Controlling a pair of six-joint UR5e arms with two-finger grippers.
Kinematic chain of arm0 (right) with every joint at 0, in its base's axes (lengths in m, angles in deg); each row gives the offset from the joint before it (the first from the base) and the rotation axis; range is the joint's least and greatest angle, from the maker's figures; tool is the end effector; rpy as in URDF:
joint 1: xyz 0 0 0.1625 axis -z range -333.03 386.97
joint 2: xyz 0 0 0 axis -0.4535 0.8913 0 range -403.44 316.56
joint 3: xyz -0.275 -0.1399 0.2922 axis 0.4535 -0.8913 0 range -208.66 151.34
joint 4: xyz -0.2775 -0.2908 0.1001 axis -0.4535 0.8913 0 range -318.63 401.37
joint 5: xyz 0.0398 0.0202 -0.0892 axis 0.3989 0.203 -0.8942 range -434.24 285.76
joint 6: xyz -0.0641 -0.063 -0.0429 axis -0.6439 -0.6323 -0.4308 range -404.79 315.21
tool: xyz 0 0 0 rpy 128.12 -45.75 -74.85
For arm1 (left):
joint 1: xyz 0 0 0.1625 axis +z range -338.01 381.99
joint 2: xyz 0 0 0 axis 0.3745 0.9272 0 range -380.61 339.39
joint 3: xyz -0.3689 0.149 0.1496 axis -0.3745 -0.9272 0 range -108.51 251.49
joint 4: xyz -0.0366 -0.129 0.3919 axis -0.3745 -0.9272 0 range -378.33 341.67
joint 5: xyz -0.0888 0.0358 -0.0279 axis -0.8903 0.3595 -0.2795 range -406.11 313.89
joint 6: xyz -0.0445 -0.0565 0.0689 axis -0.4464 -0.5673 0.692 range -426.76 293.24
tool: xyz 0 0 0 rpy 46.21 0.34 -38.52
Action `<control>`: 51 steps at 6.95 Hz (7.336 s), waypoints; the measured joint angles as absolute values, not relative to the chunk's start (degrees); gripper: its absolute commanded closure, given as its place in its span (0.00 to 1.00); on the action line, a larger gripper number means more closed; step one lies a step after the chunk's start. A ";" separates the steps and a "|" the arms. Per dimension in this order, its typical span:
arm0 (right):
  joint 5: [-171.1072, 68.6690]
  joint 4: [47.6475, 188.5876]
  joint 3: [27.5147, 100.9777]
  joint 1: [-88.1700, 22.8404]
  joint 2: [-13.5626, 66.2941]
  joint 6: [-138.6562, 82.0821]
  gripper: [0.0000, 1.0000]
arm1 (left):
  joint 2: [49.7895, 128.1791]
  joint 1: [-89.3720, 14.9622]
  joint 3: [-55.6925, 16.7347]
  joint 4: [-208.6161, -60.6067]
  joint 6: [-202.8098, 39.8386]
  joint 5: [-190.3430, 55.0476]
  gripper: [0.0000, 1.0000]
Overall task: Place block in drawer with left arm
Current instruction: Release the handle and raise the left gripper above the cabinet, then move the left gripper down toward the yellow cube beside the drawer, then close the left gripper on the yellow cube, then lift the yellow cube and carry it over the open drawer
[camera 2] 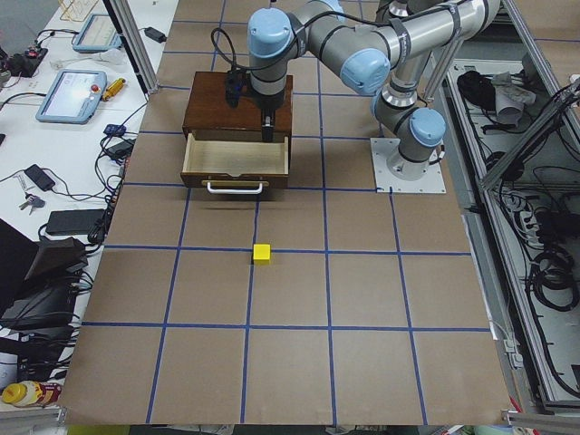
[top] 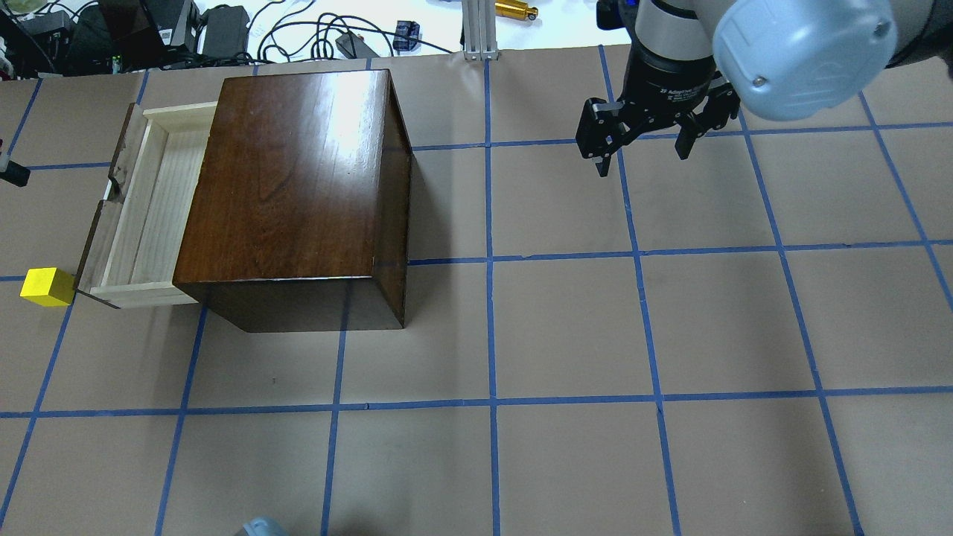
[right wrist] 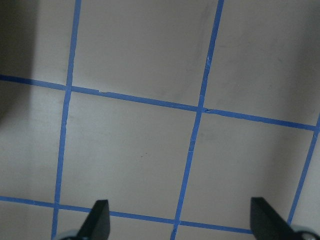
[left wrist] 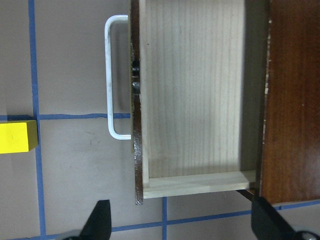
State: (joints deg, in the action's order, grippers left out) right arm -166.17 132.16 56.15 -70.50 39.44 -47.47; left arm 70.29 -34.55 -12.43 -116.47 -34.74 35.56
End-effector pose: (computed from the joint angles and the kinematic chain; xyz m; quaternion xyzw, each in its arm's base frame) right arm 0.1994 -0.5209 0.4695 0.0886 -0.9959 -0.0092 0.0173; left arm 0.1478 -0.4918 0.5194 0.0144 -0.9969 0.0176 0.0750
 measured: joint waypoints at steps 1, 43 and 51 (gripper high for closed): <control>-166.17 132.16 56.16 -70.50 39.44 -47.46 0.00 | 69.62 -38.56 -12.28 -116.45 -40.38 37.26 0.00; -166.17 132.16 56.15 -70.51 39.44 -47.47 0.00 | 102.41 -21.34 -24.57 -70.34 70.63 45.51 0.71; -166.17 132.16 56.15 -70.50 39.44 -47.45 0.00 | 100.89 -21.44 -24.03 -70.33 72.38 45.70 0.93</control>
